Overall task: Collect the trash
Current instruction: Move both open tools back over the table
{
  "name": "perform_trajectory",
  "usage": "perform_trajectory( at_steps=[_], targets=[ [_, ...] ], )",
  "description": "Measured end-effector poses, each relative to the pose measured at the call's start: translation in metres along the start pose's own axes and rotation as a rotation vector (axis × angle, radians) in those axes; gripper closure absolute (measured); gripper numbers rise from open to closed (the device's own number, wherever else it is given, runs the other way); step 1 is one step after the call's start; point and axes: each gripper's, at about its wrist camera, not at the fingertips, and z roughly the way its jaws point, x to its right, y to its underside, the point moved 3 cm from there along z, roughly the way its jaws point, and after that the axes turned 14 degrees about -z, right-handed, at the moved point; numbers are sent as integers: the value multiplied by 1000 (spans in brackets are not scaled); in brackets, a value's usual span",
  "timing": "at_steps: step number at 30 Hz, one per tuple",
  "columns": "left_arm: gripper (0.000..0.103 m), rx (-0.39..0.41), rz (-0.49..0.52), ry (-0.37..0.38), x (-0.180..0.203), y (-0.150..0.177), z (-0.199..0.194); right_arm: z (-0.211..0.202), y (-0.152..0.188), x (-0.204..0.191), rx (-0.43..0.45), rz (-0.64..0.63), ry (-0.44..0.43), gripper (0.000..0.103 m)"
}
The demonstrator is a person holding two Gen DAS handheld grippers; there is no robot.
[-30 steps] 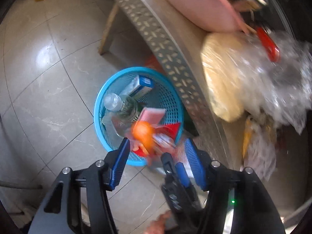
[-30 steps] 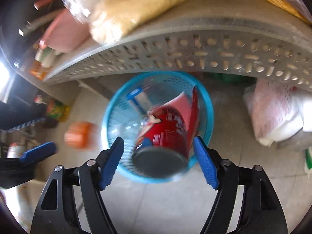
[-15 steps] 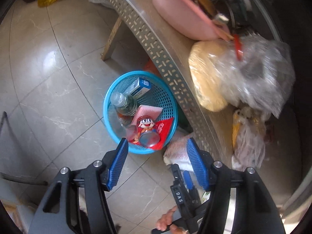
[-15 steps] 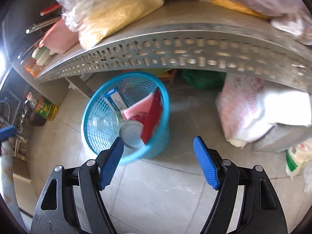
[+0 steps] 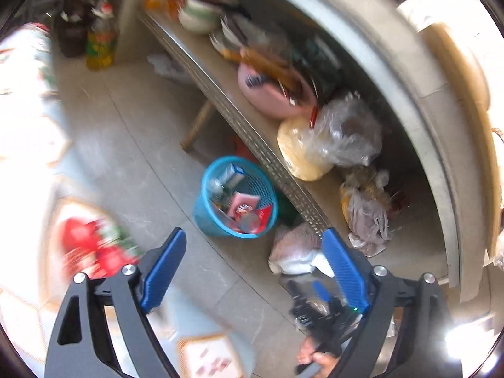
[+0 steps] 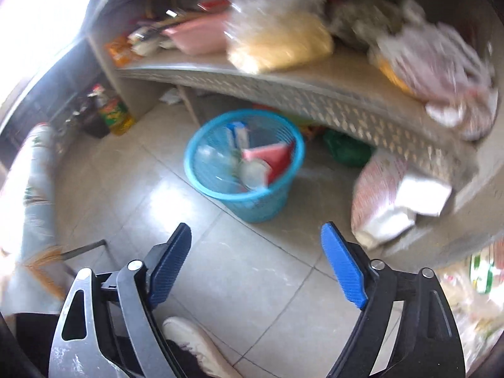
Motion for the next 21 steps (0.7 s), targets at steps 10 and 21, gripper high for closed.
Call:
perform_trajectory(
  at_steps=[10,21],
  targets=[
    [14,224,22,-113,-64,72,-118,-91,-62,-50,193,-97,-175,13],
    [7,433,-32,-319,-141,134,-206,-120,-75,-142,163,-293,-384,13]
  ],
)
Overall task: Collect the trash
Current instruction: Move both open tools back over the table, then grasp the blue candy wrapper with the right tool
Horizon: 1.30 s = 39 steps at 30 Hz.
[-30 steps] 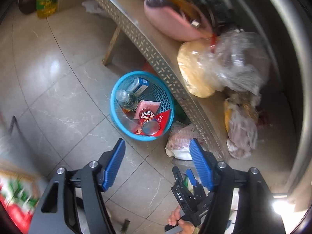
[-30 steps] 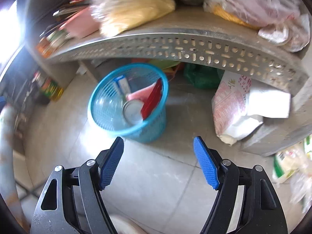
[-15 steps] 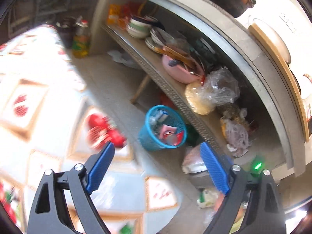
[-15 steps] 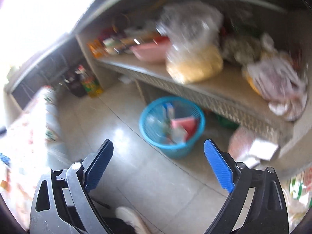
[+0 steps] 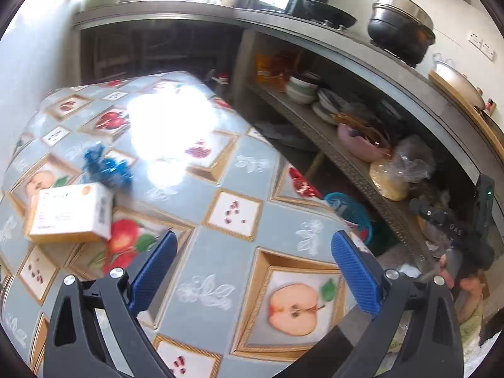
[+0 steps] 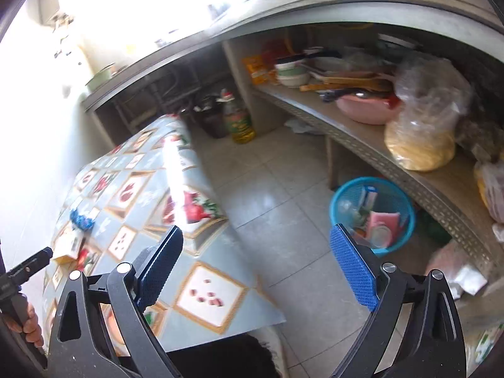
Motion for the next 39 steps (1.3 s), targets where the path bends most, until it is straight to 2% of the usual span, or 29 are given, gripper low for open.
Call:
perform_trajectory(
  at_steps=[7,10,12,16,18,22,27,31,33,35,39],
  targets=[
    [7,89,-145,-110,-79,9,-35,16,-16,-63,-60,-102,-143,13],
    [7,118,-192,-152,-104,4,-41,26,-26,-97,-88,-149,-234,13],
    [7,138,-231,-143,-115,-2,-44,34,-35,-118,-103,-178,-303,13],
    [7,169,-378,-137,-144,-15,-45,57,-57,-174,-156,-236,-451,13],
    [7,181,-434,-130,-154,-17,-43,69,-66,-205,-181,-274,-515,16],
    [7,171,-518,-70,-169,-14,-36,106,-82,-269,-259,-341,-638,25],
    [9,152,-570,-52,-184,-11,-26,170,-94,-350,-342,-480,-633,27],
    [14,128,-619,-31,-197,-10,-20,211,-88,-387,-412,-553,-623,34],
    [16,122,-641,-28,-203,-11,-17,226,-82,-395,-449,-553,-618,44],
    [17,110,-669,-14,-209,-14,-13,233,-76,-398,-487,-535,-643,59],
    [20,77,-691,14,-212,-14,-3,224,-59,-394,-515,-532,-655,73]
  ],
)
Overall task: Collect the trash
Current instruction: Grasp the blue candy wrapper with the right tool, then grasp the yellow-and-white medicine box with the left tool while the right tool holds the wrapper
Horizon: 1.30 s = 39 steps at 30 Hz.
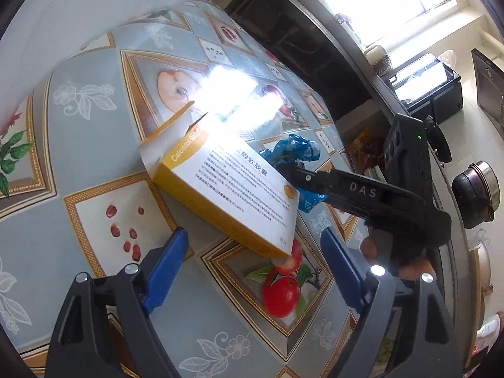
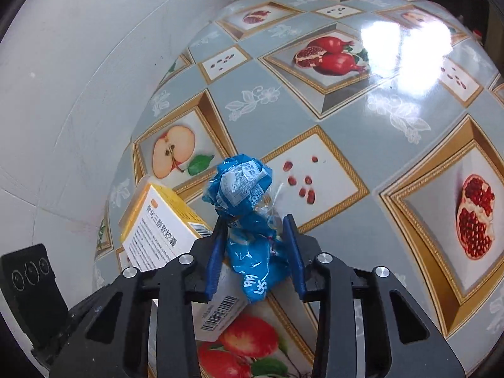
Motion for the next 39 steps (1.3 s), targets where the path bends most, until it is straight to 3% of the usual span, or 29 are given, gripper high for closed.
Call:
perform_trajectory(
  at_steps=[2,6,15,21,26,33,39],
  targets=[
    [22,-17,13,11,4,4,3,-4,10,-3,-14,23,-29,80],
    [22,-56,90,23,17,19,3,-19,40,-11,-16,69,-69,82],
    [22,-147,257,33,43,66,-4,-61,120,-16,19,151,-57,84],
    [22,-301,410,81,66,122,-7,-104,191,-10,53,248,-39,84],
    [22,-406,450,88,68,152,0,-122,235,-9,89,333,-59,85],
    [17,-341,390,22,62,137,3,-163,255,18,214,415,152,86],
    [7,-195,402,-79,77,131,6,-173,264,33,250,443,252,85]
  ],
)
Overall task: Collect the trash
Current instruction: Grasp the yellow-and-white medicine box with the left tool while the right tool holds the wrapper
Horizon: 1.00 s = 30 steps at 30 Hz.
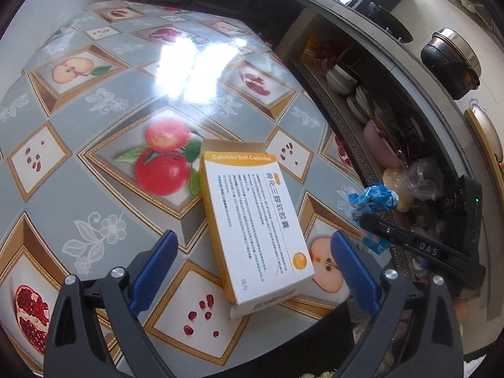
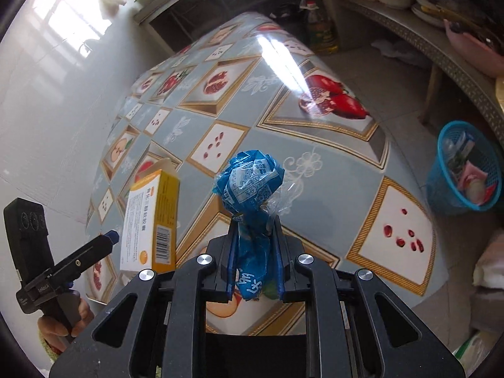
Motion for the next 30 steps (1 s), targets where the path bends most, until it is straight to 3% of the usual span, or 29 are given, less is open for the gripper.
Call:
perform_trajectory(
  at_steps=[7,13,16,20,27,30],
  targets=[
    [7,49,42,-118,18,2,20,-2,10,6,12,-2,30,85],
    [7,95,244,-245,39,22,32,-2,15,7,9,-4,46,83],
    [7,126,286,-294,38,26,35,-1,15,7,4,-14,68,83],
    [8,129,273,-300,29,25,35,-2,14,7,12,-19,85,83],
    [24,125,276,-283,24,25,29,-4,13,9,35,-30,102,82],
    [24,127,275,-283,24,26,28,-2,13,9,30,-36,102,75]
  ],
)
